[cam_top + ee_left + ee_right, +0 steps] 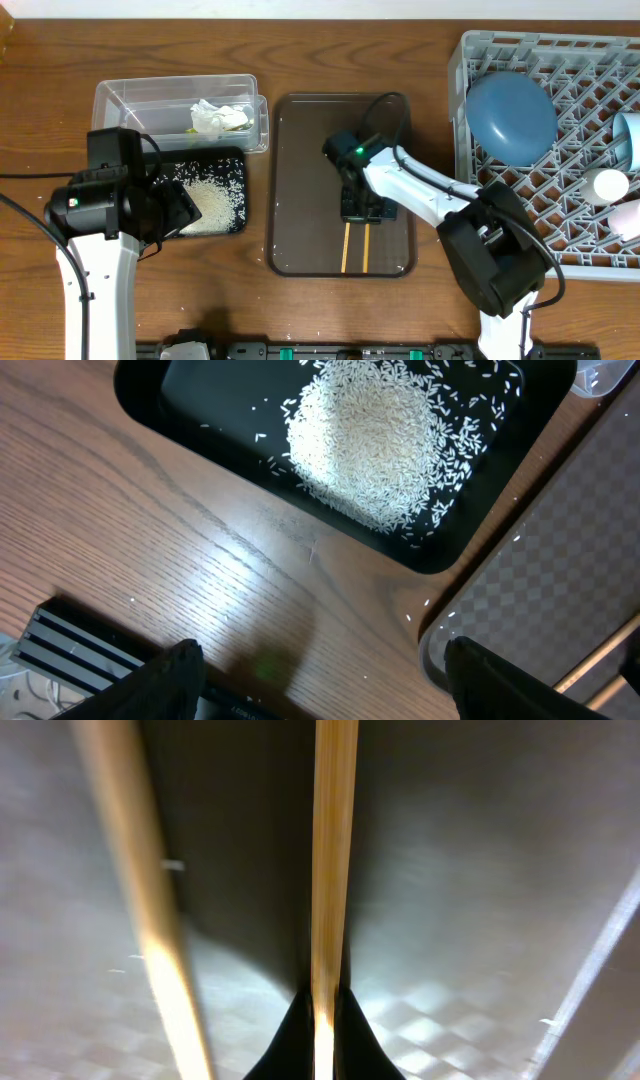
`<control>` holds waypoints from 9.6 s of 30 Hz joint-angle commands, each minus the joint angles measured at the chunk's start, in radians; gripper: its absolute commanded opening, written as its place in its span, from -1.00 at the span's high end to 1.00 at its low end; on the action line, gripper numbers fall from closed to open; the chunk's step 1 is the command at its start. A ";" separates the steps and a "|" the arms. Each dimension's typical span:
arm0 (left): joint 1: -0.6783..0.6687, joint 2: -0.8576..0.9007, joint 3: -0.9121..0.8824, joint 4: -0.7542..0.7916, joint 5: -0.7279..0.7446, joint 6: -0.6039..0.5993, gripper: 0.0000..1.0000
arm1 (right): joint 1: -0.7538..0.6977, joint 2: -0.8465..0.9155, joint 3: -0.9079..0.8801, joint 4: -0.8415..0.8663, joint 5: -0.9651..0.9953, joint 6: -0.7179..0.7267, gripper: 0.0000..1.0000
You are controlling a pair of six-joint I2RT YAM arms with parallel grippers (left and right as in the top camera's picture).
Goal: Sort waste into correct bins and load items into the dishwasher rack
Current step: 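Grasp one wooden chopstick on the brown tray with the right gripper, then carry the chopstick to the dish rack with the right gripper, then insert the chopstick upright into the rack and release it, then move the right gripper to the second chopstick and grasp it, then carry the second chopstick to the dish rack with the right gripper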
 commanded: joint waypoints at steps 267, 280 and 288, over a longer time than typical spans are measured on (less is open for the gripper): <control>0.006 0.004 -0.002 0.004 -0.001 -0.009 -0.61 | -0.570 -0.572 -0.058 -0.504 -0.034 -0.556 0.98; 0.006 0.004 -0.002 0.004 -0.001 -0.009 -0.61 | -0.639 -0.571 -0.131 -0.495 -0.054 -0.621 0.98; 0.006 0.004 -0.002 0.003 -0.001 -0.009 -0.61 | -0.639 -0.571 -0.173 -0.468 -0.061 -0.640 0.98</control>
